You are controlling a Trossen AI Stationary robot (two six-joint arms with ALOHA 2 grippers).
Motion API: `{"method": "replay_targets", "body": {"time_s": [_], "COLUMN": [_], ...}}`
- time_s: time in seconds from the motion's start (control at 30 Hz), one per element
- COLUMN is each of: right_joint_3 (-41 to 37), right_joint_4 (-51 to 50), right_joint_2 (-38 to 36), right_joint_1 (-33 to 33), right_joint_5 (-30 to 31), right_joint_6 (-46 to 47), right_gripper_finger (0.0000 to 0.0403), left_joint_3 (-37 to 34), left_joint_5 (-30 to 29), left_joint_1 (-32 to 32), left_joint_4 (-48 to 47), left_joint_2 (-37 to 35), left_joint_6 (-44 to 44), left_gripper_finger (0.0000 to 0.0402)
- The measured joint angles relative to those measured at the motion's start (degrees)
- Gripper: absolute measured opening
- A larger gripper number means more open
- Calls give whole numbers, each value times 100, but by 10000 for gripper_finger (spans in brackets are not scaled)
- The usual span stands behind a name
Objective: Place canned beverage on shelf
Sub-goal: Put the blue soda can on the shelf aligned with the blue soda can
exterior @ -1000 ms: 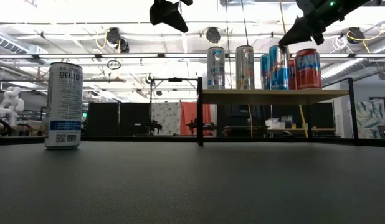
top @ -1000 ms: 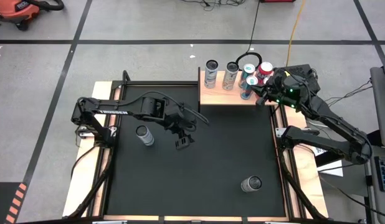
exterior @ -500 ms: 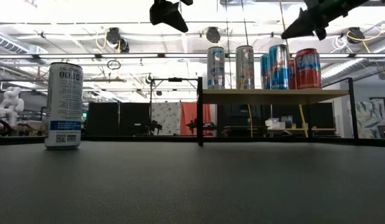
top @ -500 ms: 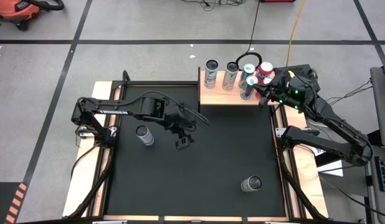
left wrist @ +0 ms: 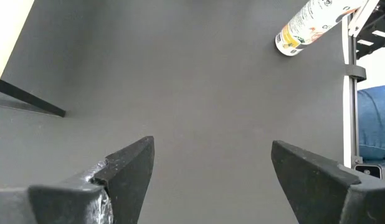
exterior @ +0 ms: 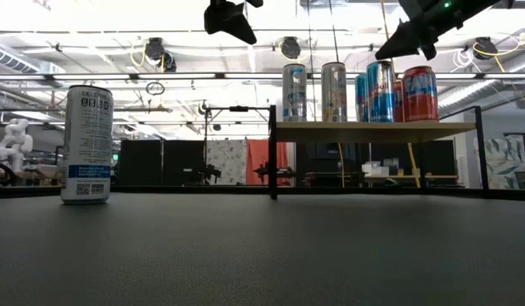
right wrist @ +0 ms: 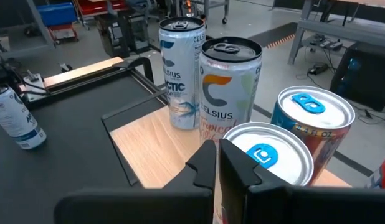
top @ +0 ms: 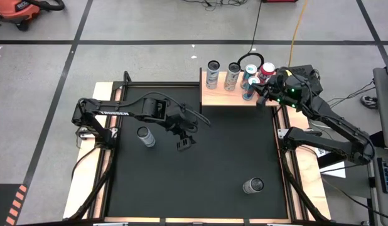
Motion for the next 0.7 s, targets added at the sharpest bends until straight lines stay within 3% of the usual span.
{"method": "replay_targets", "body": {"time_s": [0.7], "right_joint_3": [9], "right_joint_4": [-328], "right_joint_2": [-72], "right_joint_1": [0], "right_joint_5": [13], "right_joint_6": [-2], "right_gripper_finger": [0], "left_joint_3": [0], "left_joint_5": [0], "left_joint_1": [0], "left_joint_4": [-2], "left_joint_2": [0], "left_joint_6": [-14], "left_gripper_finger": [322]}}
